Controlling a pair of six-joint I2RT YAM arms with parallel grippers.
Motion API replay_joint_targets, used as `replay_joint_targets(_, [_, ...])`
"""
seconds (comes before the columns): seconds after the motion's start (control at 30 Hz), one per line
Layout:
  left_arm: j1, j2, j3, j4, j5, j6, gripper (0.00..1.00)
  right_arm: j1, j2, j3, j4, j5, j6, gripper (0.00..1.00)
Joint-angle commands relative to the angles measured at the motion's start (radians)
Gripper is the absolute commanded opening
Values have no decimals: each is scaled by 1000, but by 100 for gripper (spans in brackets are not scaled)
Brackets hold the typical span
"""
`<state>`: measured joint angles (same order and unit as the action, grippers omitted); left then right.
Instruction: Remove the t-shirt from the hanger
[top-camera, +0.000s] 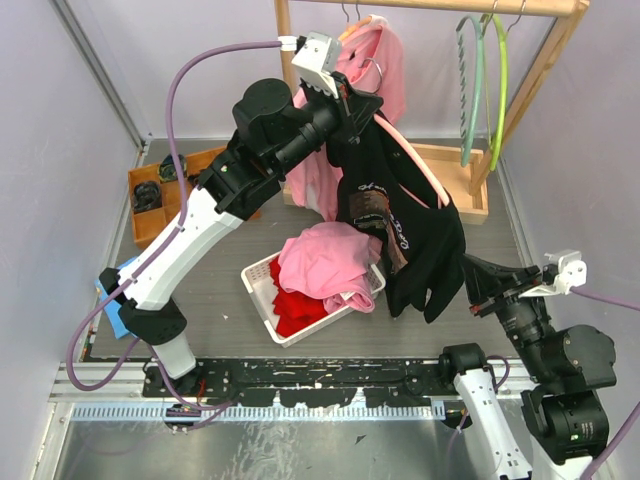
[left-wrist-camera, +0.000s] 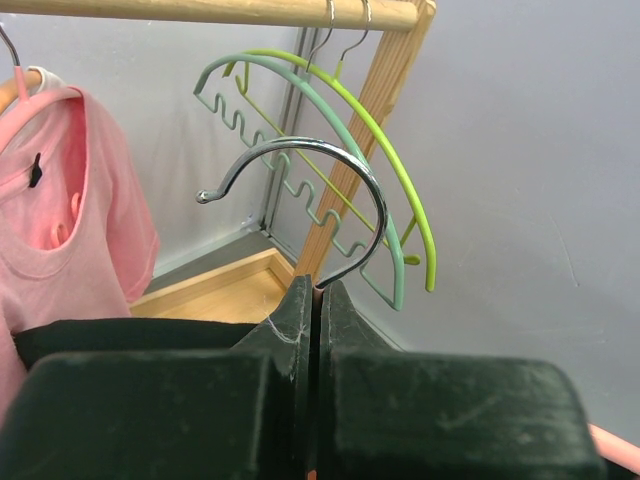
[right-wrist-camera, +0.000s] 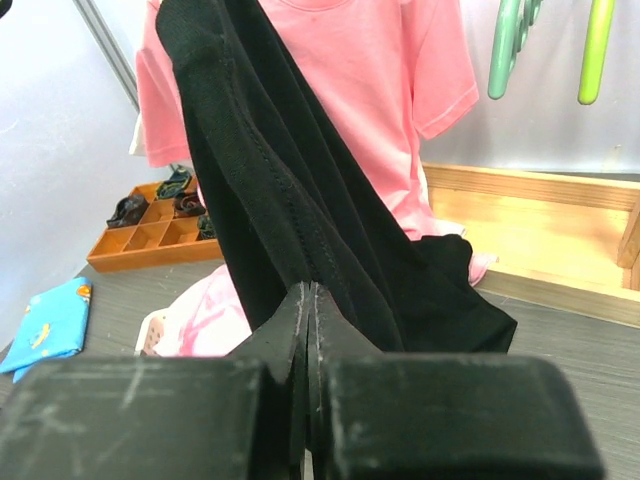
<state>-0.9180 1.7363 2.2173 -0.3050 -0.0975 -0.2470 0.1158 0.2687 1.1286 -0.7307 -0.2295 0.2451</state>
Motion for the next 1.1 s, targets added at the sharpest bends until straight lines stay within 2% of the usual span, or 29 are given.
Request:
replay_joint_targets(0.0, [5,-40,36,85,17,-17,0,-4,11,-12,41,32,29,1])
replay_joint_targets(0.3, [5,-21,115,67,-1,-31,0,-4,18,-92,-152,203,195,1])
replay_joint_targets(0.57, [4,0,156,52,-12,-30,0,-4,-40,-159,-218,199,247,1])
replay_joint_targets(1.07, [5,21,187,58,-28,-37,0,-4,-118,-170,-301,216,267,1])
